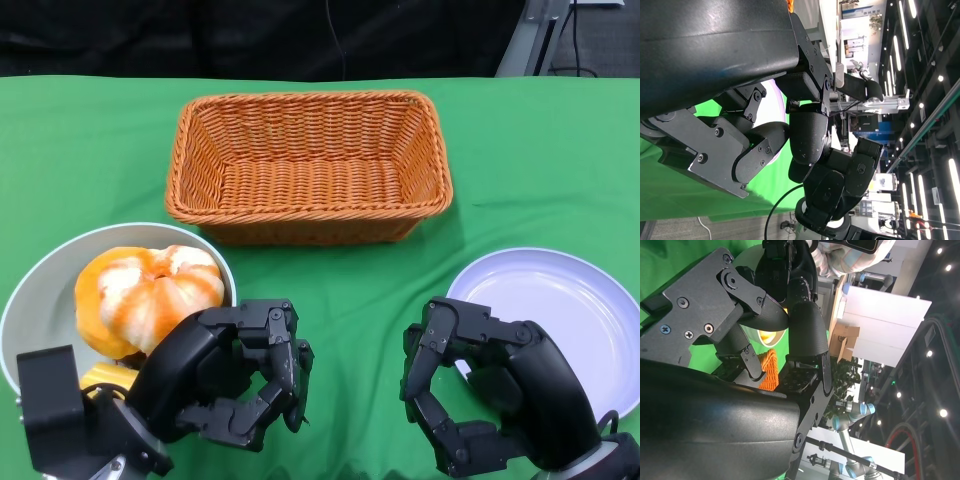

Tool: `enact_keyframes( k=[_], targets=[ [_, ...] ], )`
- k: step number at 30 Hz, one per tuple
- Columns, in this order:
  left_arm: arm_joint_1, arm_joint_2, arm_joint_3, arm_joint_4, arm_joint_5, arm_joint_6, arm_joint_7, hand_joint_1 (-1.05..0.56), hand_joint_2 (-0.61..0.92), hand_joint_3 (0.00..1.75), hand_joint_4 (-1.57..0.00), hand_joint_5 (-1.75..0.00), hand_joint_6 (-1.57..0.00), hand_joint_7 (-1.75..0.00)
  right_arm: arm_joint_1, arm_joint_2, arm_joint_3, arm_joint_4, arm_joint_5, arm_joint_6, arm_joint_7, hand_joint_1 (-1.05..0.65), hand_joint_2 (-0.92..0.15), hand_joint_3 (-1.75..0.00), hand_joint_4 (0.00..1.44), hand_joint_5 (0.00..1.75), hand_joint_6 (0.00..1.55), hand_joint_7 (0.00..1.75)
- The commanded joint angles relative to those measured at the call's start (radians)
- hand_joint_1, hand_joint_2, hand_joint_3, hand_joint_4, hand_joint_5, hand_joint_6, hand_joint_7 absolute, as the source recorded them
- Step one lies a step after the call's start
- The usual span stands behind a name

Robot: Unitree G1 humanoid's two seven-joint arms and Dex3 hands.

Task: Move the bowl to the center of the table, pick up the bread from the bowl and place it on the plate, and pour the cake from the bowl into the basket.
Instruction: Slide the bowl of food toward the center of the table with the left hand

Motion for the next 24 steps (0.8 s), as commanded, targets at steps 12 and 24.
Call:
enact_keyframes(
  k=[12,24],
  targets=[
    [-0.009,0.003,0.009,0.009,-0.002,-0.010,-0.003,-0.11,0.52,1.25,-0.81,-1.72,-0.78,-1.47,-0.006,-0.006,-0.006,0.007,0.006,-0.014,0.000,-0.16,-0.41,-1.29,0.84,1.75,0.73,1.51],
    [-0.014,0.007,0.013,0.025,-0.001,-0.020,-0.008,-0.12,0.51,1.25,-0.80,-1.71,-0.78,-1.47,-0.012,-0.001,-0.007,0.021,0.009,-0.024,0.002,-0.18,-0.41,-1.27,0.84,1.75,0.73,1.52]
  ],
)
